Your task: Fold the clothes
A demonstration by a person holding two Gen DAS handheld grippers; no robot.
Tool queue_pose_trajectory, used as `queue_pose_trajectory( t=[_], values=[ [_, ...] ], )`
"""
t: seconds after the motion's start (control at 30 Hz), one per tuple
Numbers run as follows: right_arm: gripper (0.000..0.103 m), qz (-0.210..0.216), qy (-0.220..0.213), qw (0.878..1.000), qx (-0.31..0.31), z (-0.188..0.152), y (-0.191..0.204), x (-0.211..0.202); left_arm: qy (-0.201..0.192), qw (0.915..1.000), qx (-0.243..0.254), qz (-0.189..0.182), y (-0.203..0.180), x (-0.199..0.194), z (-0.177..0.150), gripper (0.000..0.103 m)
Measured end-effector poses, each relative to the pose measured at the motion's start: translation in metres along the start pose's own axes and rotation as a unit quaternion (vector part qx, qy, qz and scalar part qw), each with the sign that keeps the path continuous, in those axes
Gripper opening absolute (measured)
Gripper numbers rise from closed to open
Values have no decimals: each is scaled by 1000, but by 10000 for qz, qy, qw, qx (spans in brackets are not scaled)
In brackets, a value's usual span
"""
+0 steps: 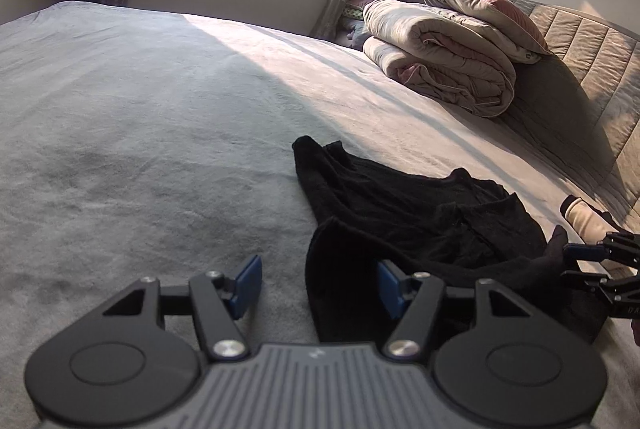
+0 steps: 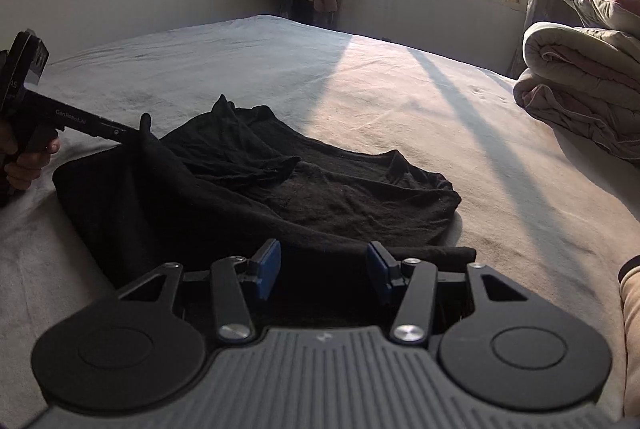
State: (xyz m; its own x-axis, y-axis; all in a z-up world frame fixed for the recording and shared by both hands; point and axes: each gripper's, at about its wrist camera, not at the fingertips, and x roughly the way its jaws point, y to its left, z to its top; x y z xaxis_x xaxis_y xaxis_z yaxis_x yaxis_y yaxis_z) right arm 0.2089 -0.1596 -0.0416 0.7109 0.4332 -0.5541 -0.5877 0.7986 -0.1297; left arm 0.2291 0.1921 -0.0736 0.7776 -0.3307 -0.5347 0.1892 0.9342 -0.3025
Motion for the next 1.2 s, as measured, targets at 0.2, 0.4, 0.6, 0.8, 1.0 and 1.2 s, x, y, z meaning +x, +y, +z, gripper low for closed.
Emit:
queue_pose_trajectory(
  t=[0.2,0.4,0.6,0.8,1.0,1.2],
  values=[
    [52,-47,-27,9981,-618,10,20,30,-64,9996,-243,-100,3,8,5,61],
    [52,-921,-65,9930,739,32,-25,50,-135,9981,-549,-259,8,10,6,58],
    [52,-404,-173,9831,1775,17,-73,14,-113,9972,-638,-379,9,13,8,53],
    [56,63,40,9960,890,6,-52,-11,-111,9974,-621,-361,6,18,8,53],
    [44,1083,314,9924,494,10,-10,5,-117,9974,-631,-335,2,22,7,38],
    [42,1093,286,9920,563,26,12,45,-148,9968,-725,-292,-3,24,4,9]
  ],
)
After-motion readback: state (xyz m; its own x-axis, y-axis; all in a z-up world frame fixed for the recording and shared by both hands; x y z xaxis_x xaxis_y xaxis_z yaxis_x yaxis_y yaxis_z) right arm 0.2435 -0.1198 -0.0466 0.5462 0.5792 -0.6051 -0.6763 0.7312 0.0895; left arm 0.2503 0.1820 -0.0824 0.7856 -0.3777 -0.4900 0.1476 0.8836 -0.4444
